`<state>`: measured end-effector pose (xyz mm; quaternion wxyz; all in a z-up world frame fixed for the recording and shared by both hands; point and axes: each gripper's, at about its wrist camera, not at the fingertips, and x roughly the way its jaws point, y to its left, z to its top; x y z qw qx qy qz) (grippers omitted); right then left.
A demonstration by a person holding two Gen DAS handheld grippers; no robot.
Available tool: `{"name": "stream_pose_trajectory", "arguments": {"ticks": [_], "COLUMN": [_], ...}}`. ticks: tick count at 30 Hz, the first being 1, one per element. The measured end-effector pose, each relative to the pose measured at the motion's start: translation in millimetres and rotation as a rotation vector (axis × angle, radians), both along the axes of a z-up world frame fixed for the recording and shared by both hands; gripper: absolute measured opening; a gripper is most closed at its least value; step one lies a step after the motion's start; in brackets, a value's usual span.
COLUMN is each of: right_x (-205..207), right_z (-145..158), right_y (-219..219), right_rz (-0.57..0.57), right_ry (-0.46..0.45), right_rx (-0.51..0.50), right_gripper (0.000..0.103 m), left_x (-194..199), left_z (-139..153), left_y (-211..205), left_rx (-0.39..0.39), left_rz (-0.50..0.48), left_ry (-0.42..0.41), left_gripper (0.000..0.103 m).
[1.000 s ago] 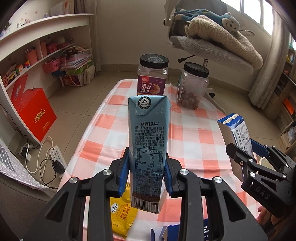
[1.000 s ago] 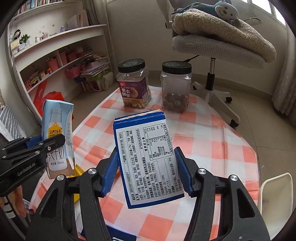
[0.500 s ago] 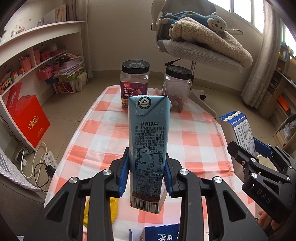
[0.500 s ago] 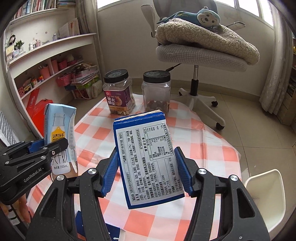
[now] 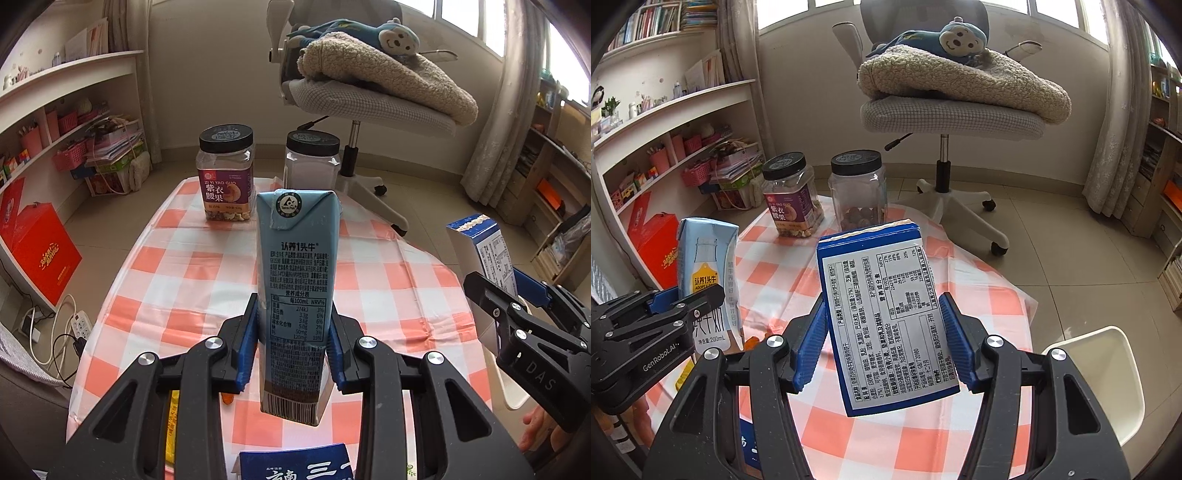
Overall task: Collect trash
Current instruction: 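Carry the white-and-blue box over the bin and open the right gripper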
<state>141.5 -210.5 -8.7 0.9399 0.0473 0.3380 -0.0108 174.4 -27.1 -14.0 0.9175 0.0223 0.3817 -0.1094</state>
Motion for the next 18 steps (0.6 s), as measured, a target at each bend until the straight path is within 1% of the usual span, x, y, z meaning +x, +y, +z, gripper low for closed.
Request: {"name": "stream_pose_trajectory", "arguments": {"ticks": [10, 18], "right_x": [-19.7, -37.5], "right_z": [4.8, 4.6], "right_y": [-47.5, -100.8], "right_rz": [-0.105, -0.229], "right_ry": [-0.006, 0.011], "right_rx": [-0.001, -0.009], "right_gripper": [0.056, 0.056], "left_x": [-4.3, -7.3], "left_z": [-5.4, -10.0], "left_y": [-30.5, -54.7], "left_rx": [0.007, 0.01], "left_rz": [-0.055, -0.093], "left_ry": [0.008, 0.014], "left_gripper": [0.032, 0.032]}}
